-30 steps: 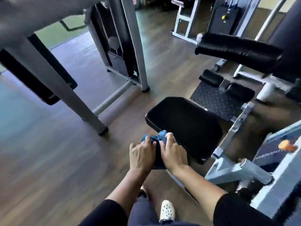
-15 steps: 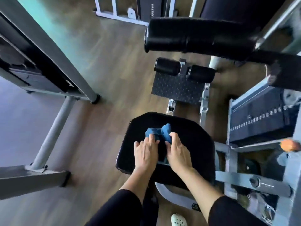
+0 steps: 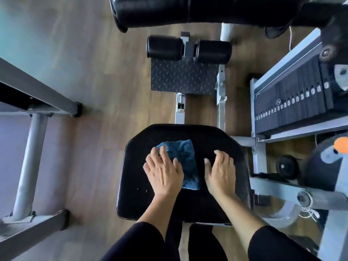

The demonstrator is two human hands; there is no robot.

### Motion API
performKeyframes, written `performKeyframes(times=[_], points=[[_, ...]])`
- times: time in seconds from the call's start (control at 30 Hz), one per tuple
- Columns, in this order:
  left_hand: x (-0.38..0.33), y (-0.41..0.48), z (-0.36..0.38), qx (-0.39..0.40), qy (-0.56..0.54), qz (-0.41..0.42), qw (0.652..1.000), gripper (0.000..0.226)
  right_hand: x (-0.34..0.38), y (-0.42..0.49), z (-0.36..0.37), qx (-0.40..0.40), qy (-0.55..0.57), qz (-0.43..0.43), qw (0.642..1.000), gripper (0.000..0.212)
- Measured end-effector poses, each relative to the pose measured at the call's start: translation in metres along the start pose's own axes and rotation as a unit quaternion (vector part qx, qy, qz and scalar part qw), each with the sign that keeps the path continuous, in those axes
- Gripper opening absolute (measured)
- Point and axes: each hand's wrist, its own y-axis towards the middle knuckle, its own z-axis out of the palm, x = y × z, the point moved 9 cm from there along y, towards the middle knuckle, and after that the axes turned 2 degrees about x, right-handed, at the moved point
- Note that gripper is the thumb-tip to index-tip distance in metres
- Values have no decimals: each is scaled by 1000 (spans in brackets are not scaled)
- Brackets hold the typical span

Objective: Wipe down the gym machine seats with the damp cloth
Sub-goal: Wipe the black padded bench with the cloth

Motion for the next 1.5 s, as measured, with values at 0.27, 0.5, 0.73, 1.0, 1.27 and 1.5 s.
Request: performKeyframes(times=[0.27, 0.5, 0.73, 1.0, 1.27, 1.5], points=[[-34, 3, 61, 88, 85, 113, 986, 60, -59, 32, 28, 40, -54, -2, 998, 61], [-34, 72, 64, 20, 86, 90, 992, 45, -65, 32, 34, 15, -49, -8, 999, 58], [-84, 79, 77, -6, 67, 140, 988, 43, -67, 35, 40, 12, -53, -12, 998, 58], [-26, 46, 56, -43, 73, 163, 983, 41, -65, 33, 36, 3, -43, -13, 999, 58], [-8, 84, 51, -36, 69, 29, 997, 43, -64, 32, 37, -6, -45, -17, 999, 58], [41, 40, 31, -62, 87, 77, 991, 39, -64, 32, 37, -8, -30, -17, 999, 58]])
